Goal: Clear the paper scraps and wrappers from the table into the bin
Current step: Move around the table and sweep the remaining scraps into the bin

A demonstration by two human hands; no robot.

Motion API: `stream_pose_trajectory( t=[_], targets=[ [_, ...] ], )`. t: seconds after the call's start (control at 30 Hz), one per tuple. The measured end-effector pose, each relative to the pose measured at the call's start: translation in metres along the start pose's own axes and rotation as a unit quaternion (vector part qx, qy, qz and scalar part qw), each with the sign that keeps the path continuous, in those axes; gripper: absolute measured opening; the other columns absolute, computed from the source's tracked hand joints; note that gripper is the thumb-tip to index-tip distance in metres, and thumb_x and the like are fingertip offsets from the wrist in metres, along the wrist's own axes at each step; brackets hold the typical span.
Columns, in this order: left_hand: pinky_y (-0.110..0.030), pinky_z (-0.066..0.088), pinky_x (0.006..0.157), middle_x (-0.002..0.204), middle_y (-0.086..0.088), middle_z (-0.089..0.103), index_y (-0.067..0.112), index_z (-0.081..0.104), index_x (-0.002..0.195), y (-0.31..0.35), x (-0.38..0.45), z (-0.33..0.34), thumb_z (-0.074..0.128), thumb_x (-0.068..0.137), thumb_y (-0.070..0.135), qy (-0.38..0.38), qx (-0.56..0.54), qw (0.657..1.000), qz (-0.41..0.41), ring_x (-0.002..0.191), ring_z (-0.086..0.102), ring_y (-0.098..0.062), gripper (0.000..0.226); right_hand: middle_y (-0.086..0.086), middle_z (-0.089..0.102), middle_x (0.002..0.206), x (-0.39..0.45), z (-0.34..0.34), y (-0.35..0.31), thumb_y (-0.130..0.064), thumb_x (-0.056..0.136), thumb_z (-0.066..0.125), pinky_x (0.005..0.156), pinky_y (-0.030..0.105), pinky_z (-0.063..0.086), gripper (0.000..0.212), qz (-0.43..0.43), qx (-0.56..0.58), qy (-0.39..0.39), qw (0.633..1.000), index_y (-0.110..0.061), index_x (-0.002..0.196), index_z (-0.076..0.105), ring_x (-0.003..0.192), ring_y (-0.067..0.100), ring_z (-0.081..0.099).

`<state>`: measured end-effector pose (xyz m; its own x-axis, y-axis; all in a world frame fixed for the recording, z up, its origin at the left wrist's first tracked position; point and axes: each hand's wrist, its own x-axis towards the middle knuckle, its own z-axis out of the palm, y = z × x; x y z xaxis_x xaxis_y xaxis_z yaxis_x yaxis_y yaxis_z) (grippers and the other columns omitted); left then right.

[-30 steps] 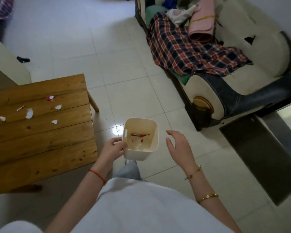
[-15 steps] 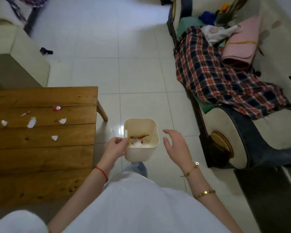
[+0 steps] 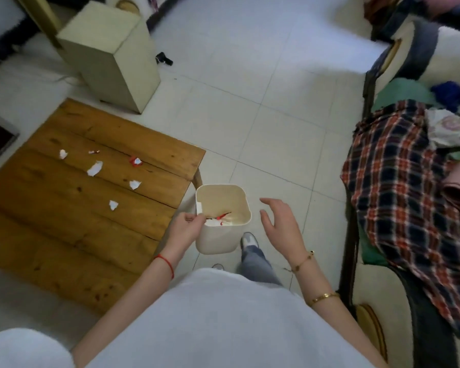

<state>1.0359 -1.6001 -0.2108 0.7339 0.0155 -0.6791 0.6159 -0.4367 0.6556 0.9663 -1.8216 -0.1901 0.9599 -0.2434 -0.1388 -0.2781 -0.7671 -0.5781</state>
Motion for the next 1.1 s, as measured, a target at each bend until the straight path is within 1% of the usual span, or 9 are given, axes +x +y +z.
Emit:
stream_pose_trajectory(
  t=[0.1,0.17,0.23,0.37,0.6,0.7,0.87,0.97,1.1],
  targets=[
    [-0.032,0.051,0.071,0.095,0.001,0.065,0.015,0.059,0.101,0.004,0.010,0.003,0.060,0.080,0.035,0.056,-0.036,0.997,-0.028,0.087,0.060,-0.016,0.029,0.001,0.057,0.130,0.045,0.000,0.001,-0.025,0.099,0.047,0.101,0.019,0.029,0.033,-0.055,-0.014,-0.043,0.997,-0.015,0.130,0.054,0.122,0.016,0.046],
    [-0.025,0.042,0.060,0.090,0.004,0.063,0.015,0.058,0.099,0.005,0.017,0.007,0.061,0.081,0.033,0.082,-0.068,0.994,-0.036,0.080,0.057,-0.008,0.026,0.001,0.057,0.129,0.077,0.000,0.000,-0.026,0.099,0.047,0.100,0.019,0.030,0.032,-0.100,-0.027,-0.073,0.992,-0.016,0.129,0.054,0.121,0.015,0.047],
    [-0.021,0.037,0.056,0.085,0.009,0.059,0.016,0.057,0.097,0.007,0.023,0.014,0.063,0.082,0.030,0.112,-0.102,0.987,-0.050,0.076,0.054,-0.003,0.022,0.000,0.058,0.129,0.109,0.001,0.000,-0.026,0.099,0.047,0.099,0.018,0.030,0.032,-0.143,-0.041,-0.108,0.983,-0.017,0.128,0.055,0.120,0.015,0.048],
    [-0.022,0.037,0.056,0.080,0.007,0.064,0.020,0.060,0.088,0.014,0.030,0.028,0.064,0.080,0.031,0.196,-0.174,0.960,-0.102,0.075,0.058,-0.010,0.015,0.002,0.058,0.129,0.171,0.003,-0.005,-0.025,0.099,0.047,0.100,0.023,0.033,0.032,-0.234,-0.071,-0.188,0.951,-0.015,0.128,0.055,0.120,0.019,0.049],
    [-0.028,0.045,0.066,0.089,-0.001,0.069,0.022,0.061,0.088,0.009,0.042,0.056,0.064,0.072,0.041,0.283,-0.291,0.895,-0.183,0.085,0.064,-0.020,0.024,0.011,0.060,0.125,0.247,0.034,-0.035,-0.022,0.098,0.048,0.099,0.037,0.042,0.034,-0.367,-0.117,-0.291,0.876,-0.009,0.127,0.055,0.114,0.027,0.053],
    [-0.026,0.047,0.068,0.085,0.003,0.070,0.022,0.064,0.081,-0.003,0.049,0.064,0.066,0.070,0.045,0.302,-0.334,0.869,-0.205,0.082,0.065,-0.017,0.025,0.012,0.061,0.122,0.265,0.060,-0.048,-0.019,0.096,0.049,0.096,0.037,0.042,0.032,-0.399,-0.124,-0.321,0.850,-0.009,0.126,0.056,0.111,0.030,0.054],
    [-0.026,0.043,0.061,0.062,0.008,0.064,0.017,0.066,0.062,-0.025,0.066,0.069,0.063,0.065,0.040,0.307,-0.355,0.851,-0.236,0.066,0.059,-0.014,0.023,0.011,0.057,0.131,0.283,0.120,-0.074,-0.024,0.097,0.047,0.106,0.045,0.040,0.035,-0.426,-0.140,-0.356,0.820,-0.012,0.130,0.053,0.124,0.030,0.047],
    [-0.027,0.042,0.059,0.067,0.005,0.065,0.018,0.065,0.063,-0.044,0.083,0.071,0.064,0.069,0.033,0.303,-0.361,0.844,-0.256,0.068,0.058,-0.014,0.016,0.008,0.052,0.137,0.291,0.165,-0.091,-0.029,0.098,0.046,0.108,0.048,0.038,0.040,-0.445,-0.149,-0.368,0.803,-0.015,0.136,0.046,0.126,0.027,0.046],
    [-0.026,0.039,0.059,0.069,0.003,0.060,0.019,0.063,0.066,-0.070,0.109,0.073,0.065,0.073,0.027,0.288,-0.369,0.842,-0.269,0.070,0.055,-0.016,0.011,0.008,0.042,0.147,0.301,0.225,-0.109,-0.030,0.098,0.045,0.108,0.040,0.039,0.048,-0.480,-0.157,-0.388,0.771,-0.014,0.143,0.038,0.132,0.027,0.042]
  ],
)
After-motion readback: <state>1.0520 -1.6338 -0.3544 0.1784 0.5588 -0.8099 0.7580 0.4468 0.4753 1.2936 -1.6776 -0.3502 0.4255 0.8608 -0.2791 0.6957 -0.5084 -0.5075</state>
